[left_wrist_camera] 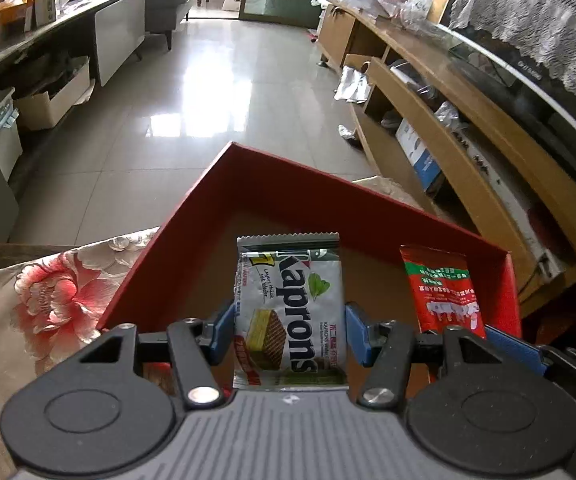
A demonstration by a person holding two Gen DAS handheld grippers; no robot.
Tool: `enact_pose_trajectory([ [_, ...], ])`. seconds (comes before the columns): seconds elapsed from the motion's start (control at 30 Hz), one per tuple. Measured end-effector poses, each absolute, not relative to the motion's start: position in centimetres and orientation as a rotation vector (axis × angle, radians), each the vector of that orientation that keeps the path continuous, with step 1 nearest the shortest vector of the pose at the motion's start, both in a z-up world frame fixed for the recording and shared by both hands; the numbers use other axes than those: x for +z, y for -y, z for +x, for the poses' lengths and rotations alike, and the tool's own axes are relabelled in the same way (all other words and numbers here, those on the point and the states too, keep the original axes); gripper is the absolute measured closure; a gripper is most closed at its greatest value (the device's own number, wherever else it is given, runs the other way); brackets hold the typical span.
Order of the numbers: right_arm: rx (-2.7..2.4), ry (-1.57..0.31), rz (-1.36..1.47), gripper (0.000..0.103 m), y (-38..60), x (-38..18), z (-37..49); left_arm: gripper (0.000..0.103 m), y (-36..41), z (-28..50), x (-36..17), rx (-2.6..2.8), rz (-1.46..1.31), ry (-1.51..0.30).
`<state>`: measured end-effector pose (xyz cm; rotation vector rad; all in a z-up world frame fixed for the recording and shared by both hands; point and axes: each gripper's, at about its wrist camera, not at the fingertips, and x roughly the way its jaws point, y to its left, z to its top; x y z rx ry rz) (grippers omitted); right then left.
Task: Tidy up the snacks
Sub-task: 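Carry both packets over the red box and open both tools to drop them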
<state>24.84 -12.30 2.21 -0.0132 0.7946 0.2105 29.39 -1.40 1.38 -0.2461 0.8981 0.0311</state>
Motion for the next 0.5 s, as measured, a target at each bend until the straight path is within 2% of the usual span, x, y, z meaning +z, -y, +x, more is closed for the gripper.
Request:
enact_pose_trajectory([
  [0.5,0.192,-0.873,-0.061,0.049,11.3,-0.7,27.0,0.042,2.0,30.9,-1.1,0.066,-0.177,-0.946],
])
